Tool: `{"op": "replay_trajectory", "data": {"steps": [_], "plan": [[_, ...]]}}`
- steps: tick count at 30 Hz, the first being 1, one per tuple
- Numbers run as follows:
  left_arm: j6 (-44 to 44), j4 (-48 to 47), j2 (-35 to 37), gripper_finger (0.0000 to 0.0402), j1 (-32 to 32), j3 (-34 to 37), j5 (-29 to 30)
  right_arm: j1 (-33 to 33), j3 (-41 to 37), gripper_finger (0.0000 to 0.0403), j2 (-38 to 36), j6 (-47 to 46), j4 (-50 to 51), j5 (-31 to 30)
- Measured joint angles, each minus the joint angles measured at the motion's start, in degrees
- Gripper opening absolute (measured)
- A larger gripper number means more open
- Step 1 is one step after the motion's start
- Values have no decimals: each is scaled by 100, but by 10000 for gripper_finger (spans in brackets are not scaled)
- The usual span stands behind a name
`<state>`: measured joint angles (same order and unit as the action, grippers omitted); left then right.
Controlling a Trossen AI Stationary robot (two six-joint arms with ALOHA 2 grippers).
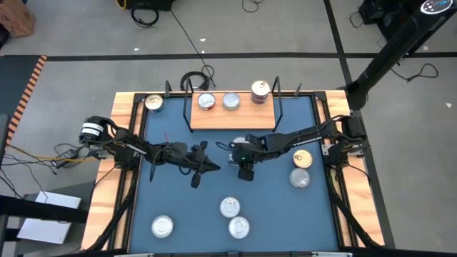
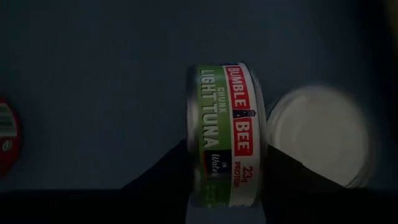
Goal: Stack canned seafood by type on shelf
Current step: Stack the green tuna can on top of the green tuna can on the shelf
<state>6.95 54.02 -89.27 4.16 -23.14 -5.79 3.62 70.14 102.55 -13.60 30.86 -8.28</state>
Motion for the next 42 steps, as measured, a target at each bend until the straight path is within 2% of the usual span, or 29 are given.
{"op": "replay_trajectory", "data": {"steps": [4, 11, 15, 17, 27, 34, 38, 42], "plan": [[-57, 14, 0, 5, 0, 0, 80, 2, 287, 145, -16, 441, 170, -309], [-43, 182, 0, 5, 11, 0, 124, -127, 804, 145, -16, 1738, 459, -1628], [-58, 291, 0, 5, 11, -2, 121, -412, 994, 145, -25, 2619, 286, -2467], [-60, 348, 0, 5, 11, -2, 119, -609, 1016, 145, -25, 3086, 94, -2667], [-69, 340, 0, 5, 11, -2, 108, -1480, 937, 145, 174, 5336, -1137, -2771], [-64, 273, 0, 5, 20, 0, 106, -1997, 932, 145, 734, 6627, -1945, -2605], [-56, 249, 0, 5, 35, 0, 114, -2217, 932, 145, 1020, 6948, -2235, -2605], [-52, 248, 0, 5, 39, 0, 119, -2366, 932, 145, 1072, 6880, -2308, -2546]]}}
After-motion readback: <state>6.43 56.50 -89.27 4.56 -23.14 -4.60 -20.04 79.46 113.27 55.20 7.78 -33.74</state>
